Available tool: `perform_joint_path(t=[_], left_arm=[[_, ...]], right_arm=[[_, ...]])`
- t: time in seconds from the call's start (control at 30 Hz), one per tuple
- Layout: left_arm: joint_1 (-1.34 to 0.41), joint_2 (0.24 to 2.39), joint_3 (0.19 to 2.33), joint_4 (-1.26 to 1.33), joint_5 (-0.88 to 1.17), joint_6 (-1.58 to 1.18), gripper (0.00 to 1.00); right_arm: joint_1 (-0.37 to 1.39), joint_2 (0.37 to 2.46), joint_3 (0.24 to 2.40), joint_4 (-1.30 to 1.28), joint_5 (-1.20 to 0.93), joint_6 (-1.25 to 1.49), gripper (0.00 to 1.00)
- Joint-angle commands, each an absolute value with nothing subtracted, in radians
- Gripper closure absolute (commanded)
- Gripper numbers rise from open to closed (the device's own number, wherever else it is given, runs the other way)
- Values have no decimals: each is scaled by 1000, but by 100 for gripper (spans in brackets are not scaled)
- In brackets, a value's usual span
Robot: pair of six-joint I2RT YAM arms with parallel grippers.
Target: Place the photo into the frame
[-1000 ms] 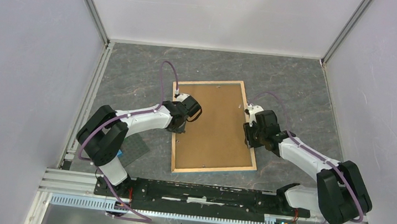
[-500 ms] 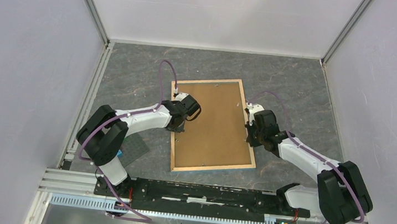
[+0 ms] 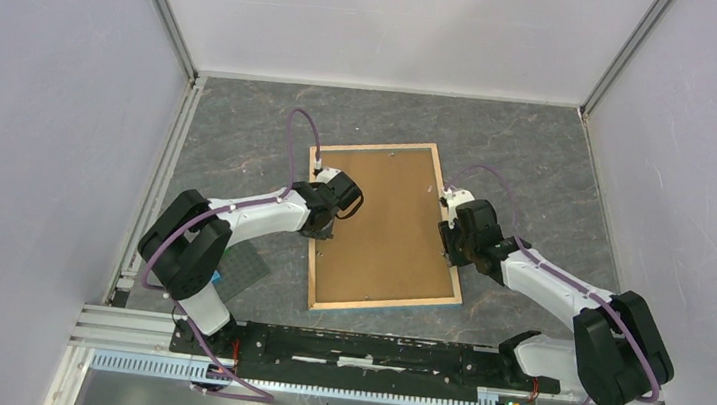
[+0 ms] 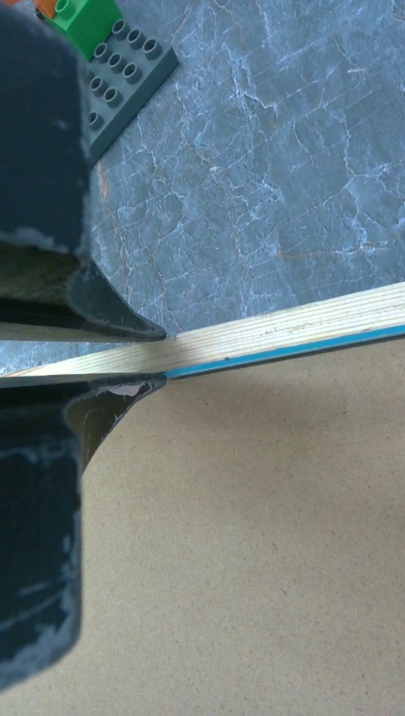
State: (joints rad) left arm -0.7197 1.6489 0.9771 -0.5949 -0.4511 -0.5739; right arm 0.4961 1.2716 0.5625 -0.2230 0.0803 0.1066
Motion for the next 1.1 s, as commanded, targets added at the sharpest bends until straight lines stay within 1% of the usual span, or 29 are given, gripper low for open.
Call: perform_joint_path(t=[0.0, 0.53, 0.77, 0.83, 0.9, 0.97, 1.07], left_arm=[[-717, 1677, 940, -585, -436, -542, 98], [-716, 1678, 940, -585, -434, -541, 98], [-716, 1677, 941, -586, -433, -541, 98], [-716, 1677, 940, -585, -433, -540, 98], [-717, 1677, 940, -584, -432, -540, 98], [-717, 1677, 940, -584, -431, -540, 98], [-716, 1677, 939, -583, -431, -539, 98]], right_arm=[[507, 1269, 565, -275, 71, 108, 58], [508, 1227, 524, -238, 68, 115, 56], [510, 1323, 523, -190, 133, 94, 60], [509, 1337, 528, -185, 154, 93, 63], [509, 1342, 532, -180, 161, 92, 68], [510, 1347, 532, -179, 163, 94, 77], [514, 1344, 515, -185, 164, 94, 86]])
